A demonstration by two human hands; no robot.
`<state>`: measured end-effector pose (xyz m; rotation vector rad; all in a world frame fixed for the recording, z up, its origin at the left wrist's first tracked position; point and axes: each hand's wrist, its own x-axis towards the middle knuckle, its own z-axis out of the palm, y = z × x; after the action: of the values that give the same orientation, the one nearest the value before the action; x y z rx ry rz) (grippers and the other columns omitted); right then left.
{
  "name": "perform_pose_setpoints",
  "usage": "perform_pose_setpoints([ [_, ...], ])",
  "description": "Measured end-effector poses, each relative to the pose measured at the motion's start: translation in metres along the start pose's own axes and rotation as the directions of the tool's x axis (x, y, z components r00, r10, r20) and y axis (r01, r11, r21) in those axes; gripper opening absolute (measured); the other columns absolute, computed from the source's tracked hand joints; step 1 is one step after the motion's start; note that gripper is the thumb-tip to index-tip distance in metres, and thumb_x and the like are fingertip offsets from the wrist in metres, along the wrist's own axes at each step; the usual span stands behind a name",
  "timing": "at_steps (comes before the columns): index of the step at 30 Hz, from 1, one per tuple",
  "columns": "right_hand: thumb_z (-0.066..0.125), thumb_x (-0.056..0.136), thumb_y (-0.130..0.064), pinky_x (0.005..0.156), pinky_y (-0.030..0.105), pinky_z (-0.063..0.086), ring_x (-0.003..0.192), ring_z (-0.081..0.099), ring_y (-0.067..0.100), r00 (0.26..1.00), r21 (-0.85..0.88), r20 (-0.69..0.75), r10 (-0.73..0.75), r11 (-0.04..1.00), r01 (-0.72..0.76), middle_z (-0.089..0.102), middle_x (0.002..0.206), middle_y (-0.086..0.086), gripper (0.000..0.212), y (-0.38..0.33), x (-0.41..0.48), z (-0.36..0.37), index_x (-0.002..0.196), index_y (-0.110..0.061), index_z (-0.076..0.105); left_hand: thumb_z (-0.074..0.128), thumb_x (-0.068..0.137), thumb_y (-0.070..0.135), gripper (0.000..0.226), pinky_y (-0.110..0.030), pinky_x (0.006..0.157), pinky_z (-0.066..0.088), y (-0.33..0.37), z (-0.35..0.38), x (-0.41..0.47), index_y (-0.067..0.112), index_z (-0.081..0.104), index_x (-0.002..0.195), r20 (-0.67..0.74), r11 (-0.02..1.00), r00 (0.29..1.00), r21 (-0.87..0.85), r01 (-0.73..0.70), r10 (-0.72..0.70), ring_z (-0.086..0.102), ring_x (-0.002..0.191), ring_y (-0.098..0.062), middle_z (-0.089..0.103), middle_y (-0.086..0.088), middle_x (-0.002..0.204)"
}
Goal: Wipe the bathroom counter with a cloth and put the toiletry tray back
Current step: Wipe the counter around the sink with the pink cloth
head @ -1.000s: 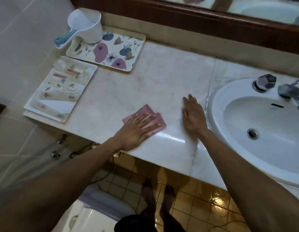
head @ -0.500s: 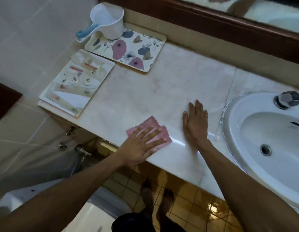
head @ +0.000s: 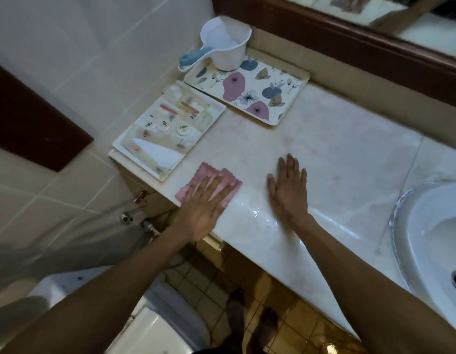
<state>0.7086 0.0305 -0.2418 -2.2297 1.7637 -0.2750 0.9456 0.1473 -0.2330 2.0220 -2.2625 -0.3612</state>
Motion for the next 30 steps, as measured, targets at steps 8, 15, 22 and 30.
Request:
perform_pose_setpoints([
  [8,0.026,0.104,-0.042,0.125,0.046,0.008,0.154,0.012,0.024,0.998,-0.006,-0.049,0.038,0.999,-0.038,0.018,0.166,0.009,0.060,-0.002,-0.005,0.003,0.156,-0.012,0.025,0.027,0.111,0.041,0.051,-0.057,0.126,0.020,-0.026,-0.008,0.068,0.038,0.027,0.162,-0.105,0.996,0.990,0.000,0.091,-0.090,0.029,0.157,-0.030,0.032,-0.005,0.169],
  [15,0.026,0.104,-0.042,0.126,0.044,0.007,0.154,0.011,0.022,0.998,0.020,-0.040,0.041,0.999,-0.041,0.017,0.166,0.006,0.059,-0.001,-0.007,0.002,0.156,-0.015,0.024,0.023,0.111,0.046,0.054,-0.048,0.129,0.000,-0.015,0.000,-0.008,0.037,0.019,0.165,-0.054,0.999,0.998,-0.006,0.040,-0.040,0.012,0.161,-0.027,0.017,-0.003,0.174],
  [22,0.026,0.105,-0.043,0.126,0.043,0.005,0.154,0.009,0.022,0.999,0.032,-0.002,0.048,0.998,-0.048,0.015,0.167,0.006,0.059,0.001,-0.006,-0.002,0.157,-0.015,0.022,0.025,0.108,0.055,0.059,-0.060,0.128,0.001,-0.018,-0.012,0.030,0.041,0.013,0.165,0.067,0.999,0.997,0.029,0.032,-0.034,0.004,0.162,-0.028,0.005,0.000,0.176],
  [30,0.032,0.106,-0.037,0.124,0.045,0.009,0.154,0.011,0.026,0.996,0.058,0.076,-0.040,0.998,0.036,0.016,0.166,0.005,0.052,0.054,-0.032,-0.033,0.155,-0.020,0.030,0.026,0.110,0.048,0.056,-0.062,0.127,0.006,0.107,0.020,0.005,0.040,0.016,0.165,-0.037,0.998,0.999,-0.047,0.035,-0.037,0.006,0.162,-0.028,0.009,-0.003,0.175],
])
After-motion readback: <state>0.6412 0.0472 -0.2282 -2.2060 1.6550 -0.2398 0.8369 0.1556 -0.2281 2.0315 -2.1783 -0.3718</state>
